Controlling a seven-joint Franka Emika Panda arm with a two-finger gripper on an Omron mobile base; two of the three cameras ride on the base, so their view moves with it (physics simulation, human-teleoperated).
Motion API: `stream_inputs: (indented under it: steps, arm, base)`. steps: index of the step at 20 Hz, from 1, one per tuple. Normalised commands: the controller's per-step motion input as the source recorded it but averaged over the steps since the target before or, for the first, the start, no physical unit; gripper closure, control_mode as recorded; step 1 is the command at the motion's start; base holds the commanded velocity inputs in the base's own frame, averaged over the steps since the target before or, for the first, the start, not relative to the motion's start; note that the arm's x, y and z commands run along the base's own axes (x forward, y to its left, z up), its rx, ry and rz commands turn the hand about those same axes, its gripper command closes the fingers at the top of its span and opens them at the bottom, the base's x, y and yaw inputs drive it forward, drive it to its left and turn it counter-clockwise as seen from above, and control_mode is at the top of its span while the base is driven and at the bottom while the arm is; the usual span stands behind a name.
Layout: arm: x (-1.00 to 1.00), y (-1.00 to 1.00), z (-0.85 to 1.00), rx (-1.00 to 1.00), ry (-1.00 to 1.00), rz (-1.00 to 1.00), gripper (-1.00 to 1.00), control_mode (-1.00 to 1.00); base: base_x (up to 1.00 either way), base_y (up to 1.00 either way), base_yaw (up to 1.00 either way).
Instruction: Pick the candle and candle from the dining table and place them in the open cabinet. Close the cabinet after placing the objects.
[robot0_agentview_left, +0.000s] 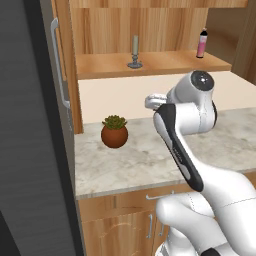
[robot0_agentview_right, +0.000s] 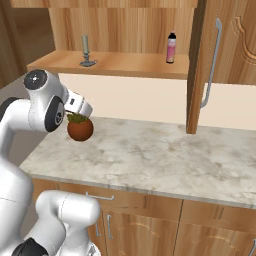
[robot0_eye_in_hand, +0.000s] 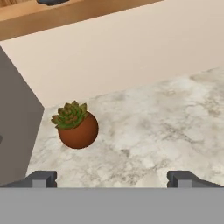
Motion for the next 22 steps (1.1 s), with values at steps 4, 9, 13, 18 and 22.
stream_inputs:
  steps: [4, 9, 13, 18, 22]
  arm:
    - [-0.05, -0.02, -0.13, 0.09, 0.09, 0.00, -1.00, -1.00]
    - [0.00, 0.00, 0.00, 0.00, 0.00, 0.00, -1.00, -1.00]
    - [0.00, 0.00, 0.00, 0.00, 0.00, 0.00, -1.00, -1.00]
    - [0.00, 0.00, 0.00, 0.00, 0.00, 0.00, -1.00, 1.00]
    - [0.00, 0.00, 0.00, 0.00, 0.00, 0.00, -1.00, 1.00]
  base:
    - [0.00, 0.00, 0.00]
    - [0.00, 0.00, 0.00]
    - [0.00, 0.00, 0.00]
    - [-0.07, 0.00, -0.02]
    - [-0.55, -0.03, -0.12]
